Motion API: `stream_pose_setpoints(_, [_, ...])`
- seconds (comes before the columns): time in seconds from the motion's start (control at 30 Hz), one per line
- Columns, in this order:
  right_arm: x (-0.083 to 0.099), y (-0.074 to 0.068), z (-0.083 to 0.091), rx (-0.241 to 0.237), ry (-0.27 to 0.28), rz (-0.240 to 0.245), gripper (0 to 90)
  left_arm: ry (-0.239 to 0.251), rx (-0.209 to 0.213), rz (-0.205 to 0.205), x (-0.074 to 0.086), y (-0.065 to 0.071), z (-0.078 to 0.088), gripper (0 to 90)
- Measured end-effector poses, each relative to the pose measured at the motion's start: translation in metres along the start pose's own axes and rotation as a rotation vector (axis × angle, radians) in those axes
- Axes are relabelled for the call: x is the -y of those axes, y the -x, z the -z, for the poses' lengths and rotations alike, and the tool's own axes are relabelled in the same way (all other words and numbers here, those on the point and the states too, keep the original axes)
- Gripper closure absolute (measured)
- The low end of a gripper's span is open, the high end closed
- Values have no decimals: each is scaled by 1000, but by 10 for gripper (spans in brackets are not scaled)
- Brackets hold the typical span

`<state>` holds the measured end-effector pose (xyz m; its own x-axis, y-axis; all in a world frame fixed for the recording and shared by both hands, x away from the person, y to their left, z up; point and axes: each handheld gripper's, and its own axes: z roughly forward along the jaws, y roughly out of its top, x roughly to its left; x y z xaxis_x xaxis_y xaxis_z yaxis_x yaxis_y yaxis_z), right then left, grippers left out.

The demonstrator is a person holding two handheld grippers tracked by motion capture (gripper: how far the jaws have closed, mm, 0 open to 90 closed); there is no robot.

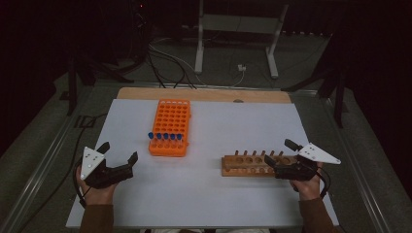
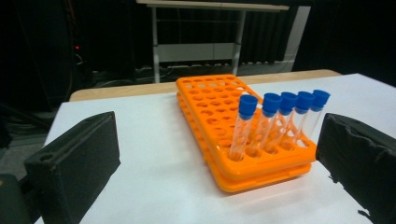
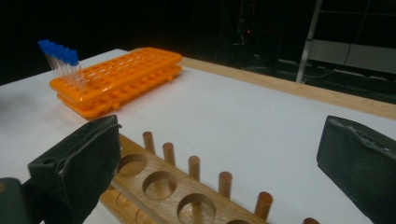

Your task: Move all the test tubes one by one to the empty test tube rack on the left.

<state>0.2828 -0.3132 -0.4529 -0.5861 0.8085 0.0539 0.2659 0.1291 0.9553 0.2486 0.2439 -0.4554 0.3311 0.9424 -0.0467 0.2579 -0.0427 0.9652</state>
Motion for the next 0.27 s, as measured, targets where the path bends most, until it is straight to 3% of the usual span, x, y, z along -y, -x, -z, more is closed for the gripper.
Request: stream_pose_setpoints(0.27, [1, 3, 1, -9, 6, -16, 0, -6, -6, -2, 1, -1, 1, 7])
